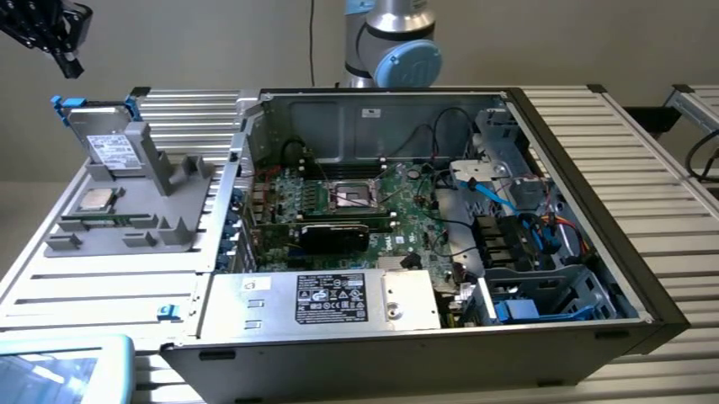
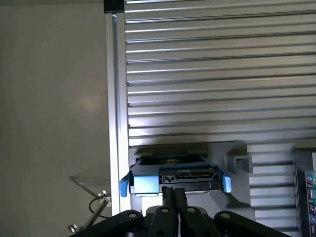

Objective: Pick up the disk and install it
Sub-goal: 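Pick up the disk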

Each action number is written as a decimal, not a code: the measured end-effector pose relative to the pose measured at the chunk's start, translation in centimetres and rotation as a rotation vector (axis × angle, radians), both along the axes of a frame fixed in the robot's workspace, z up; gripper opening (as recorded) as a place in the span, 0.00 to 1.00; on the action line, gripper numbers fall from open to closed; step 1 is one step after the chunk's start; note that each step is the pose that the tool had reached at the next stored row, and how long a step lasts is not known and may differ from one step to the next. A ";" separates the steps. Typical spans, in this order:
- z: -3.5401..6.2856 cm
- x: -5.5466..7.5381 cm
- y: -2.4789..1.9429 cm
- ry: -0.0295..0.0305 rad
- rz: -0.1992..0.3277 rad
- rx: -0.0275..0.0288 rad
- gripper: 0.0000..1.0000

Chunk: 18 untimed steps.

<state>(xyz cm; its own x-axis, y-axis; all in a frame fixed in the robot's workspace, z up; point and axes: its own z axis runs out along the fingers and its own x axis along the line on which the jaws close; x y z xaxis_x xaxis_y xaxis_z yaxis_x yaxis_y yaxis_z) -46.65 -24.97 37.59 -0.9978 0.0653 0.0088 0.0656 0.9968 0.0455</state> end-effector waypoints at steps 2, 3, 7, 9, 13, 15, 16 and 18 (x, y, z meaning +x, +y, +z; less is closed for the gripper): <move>0.00 0.0 0.00 0.0000 0.000 0.0000 0.11; 0.00 0.0 0.00 0.0000 0.000 0.0000 0.11; 0.00 0.0 0.00 0.0000 0.000 0.0000 0.11; 0.00 0.0 0.00 0.0000 0.000 0.0000 0.11; 0.00 -0.1 0.05 -0.0063 0.004 0.0000 0.11; -0.01 -0.1 0.05 -0.0067 0.037 0.0000 0.11; -0.03 -0.1 0.05 -0.0068 0.056 0.0001 0.11; -0.04 -0.1 0.05 -0.0069 0.092 0.0002 0.11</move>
<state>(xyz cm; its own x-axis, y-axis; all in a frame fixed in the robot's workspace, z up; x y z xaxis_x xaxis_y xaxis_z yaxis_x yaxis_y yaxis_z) -46.77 -24.92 37.55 -0.9997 -0.0263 0.0019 -0.0262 0.9986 0.0458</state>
